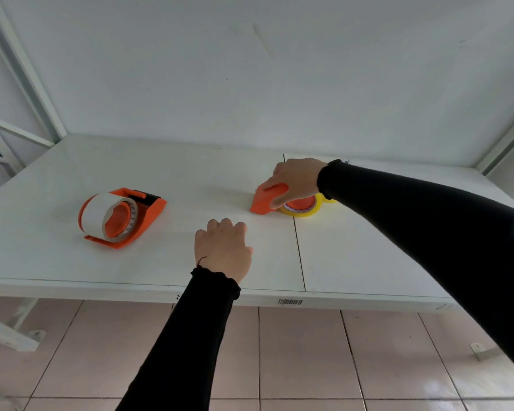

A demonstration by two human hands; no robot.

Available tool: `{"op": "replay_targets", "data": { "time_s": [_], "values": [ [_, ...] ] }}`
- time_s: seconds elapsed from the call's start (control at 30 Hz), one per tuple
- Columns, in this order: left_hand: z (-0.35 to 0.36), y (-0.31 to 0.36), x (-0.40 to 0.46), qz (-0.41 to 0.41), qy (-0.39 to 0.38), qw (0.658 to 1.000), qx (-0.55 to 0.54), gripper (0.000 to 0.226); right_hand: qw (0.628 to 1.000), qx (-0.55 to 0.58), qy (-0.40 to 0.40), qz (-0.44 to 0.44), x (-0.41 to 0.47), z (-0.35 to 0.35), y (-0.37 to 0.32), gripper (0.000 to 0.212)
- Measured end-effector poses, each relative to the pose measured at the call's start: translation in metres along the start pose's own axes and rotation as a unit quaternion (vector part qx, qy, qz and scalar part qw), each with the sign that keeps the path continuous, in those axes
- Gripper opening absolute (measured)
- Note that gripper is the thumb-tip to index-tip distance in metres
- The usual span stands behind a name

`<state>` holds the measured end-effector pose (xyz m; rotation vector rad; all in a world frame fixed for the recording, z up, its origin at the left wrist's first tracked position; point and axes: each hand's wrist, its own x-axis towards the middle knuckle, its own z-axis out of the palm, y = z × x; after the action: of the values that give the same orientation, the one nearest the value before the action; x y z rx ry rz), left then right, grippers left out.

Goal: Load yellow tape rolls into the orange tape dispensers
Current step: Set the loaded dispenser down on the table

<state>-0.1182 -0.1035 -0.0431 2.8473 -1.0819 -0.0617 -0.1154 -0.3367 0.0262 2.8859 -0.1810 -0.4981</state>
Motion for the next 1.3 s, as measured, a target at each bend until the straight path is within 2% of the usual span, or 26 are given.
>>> {"op": "replay_targets", "data": {
  "time_s": [0.13,0.27,0.83,1.07,1.17,1.23,1.3],
  "values": [
    [0.002,0.004,0.000,-0.002,0.001,1.000,-0.013,0.045,0.998,-0.063,0.022,-0.020,0.009,-0.001,-0.012,0.061],
    [0.001,0.007,0.002,0.000,0.005,1.000,-0.028,0.046,0.997,-0.068,0.038,-0.026,0.008,-0.004,-0.012,0.051],
    [0.000,0.008,0.001,-0.002,-0.002,0.999,-0.040,0.046,0.996,-0.088,0.010,-0.009,-0.007,0.007,0.013,0.049],
    [-0.002,0.008,-0.002,0.001,0.000,0.999,-0.035,0.045,0.994,-0.104,-0.008,0.011,-0.016,0.012,0.013,0.057],
    [-0.005,-0.003,-0.007,-0.005,0.002,0.999,-0.041,0.046,0.991,-0.116,-0.031,0.053,-0.015,0.017,0.006,0.071],
    [-0.010,-0.012,-0.011,-0.007,0.008,0.999,-0.052,0.045,0.991,-0.113,-0.002,0.069,-0.014,0.016,-0.007,0.085],
    [-0.016,-0.025,-0.016,-0.005,0.025,0.997,-0.072,0.045,0.994,-0.040,0.088,0.042,-0.014,0.003,-0.033,0.083]
  ]
}}
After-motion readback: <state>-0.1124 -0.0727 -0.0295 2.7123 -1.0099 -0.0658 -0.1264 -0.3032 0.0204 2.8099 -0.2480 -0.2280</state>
